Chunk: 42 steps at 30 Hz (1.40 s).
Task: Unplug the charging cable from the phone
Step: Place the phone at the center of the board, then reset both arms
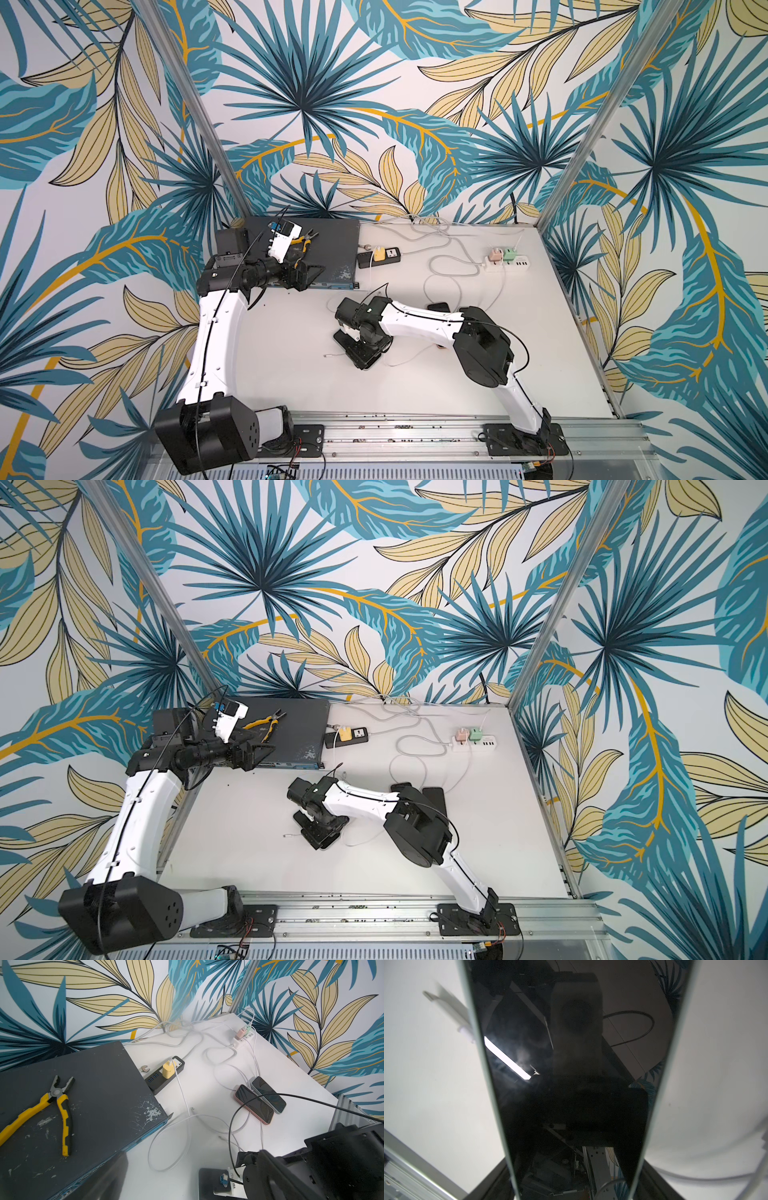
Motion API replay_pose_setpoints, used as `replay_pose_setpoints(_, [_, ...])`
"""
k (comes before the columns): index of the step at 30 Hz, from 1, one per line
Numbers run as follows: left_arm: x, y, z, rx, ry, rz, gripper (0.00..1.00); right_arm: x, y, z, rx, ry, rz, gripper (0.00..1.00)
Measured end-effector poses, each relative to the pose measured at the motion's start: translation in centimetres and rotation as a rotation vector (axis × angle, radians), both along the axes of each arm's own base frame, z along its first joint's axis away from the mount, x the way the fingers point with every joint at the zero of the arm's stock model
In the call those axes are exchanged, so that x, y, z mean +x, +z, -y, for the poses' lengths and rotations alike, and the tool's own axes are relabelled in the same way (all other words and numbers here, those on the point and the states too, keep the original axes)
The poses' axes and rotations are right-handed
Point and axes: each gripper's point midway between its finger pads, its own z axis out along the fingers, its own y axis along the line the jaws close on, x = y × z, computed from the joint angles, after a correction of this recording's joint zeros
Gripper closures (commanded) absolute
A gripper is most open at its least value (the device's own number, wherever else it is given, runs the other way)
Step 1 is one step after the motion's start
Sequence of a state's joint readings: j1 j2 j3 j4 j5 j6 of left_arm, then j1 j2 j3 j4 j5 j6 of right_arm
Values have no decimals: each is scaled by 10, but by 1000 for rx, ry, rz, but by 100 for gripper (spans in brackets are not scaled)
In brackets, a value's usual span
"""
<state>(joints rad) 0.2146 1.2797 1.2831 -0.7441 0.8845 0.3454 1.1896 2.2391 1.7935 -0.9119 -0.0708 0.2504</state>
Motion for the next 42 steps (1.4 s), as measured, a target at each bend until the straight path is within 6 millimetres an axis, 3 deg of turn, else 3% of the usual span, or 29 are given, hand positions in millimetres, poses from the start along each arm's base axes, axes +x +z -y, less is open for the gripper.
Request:
replay_pose_setpoints(14, [14, -6, -15, 31, 93, -11, 0, -2, 1, -3, 12, 7, -9, 2])
replay_pose_setpoints(19, [19, -14, -19, 25, 120, -19, 0, 6, 3, -7, 62, -13, 3, 0])
replay_pose_setpoints(22, [22, -27, -22, 21, 146, -30, 0, 22, 20, -3, 134, -53, 32, 0])
replay_pose_setpoints(26, [27, -49, -26, 14, 177, -42, 0, 65, 65, 15, 277, -149, 129, 0])
replay_pose_setpoints(29, [30, -71, -30, 11, 207, -44, 0, 104, 100, 44, 380, -251, 237, 0])
replay_pose_setpoints(31, [32, -91, -34, 16, 237, -44, 0, 131, 120, 74, 433, -335, 318, 0])
replay_pose_setpoints(35, [29, -138, -41, 40, 310, -42, 0, 180, 144, 154, 495, -524, 491, 0])
replay_pose_setpoints(38, [25, -165, -47, 60, 371, -34, 0, 199, 155, 211, 507, -639, 612, 0])
replay_pose_setpoints(42, [30, -175, -49, 82, 435, 31, 0, 211, 162, 272, 501, -741, 770, 0])
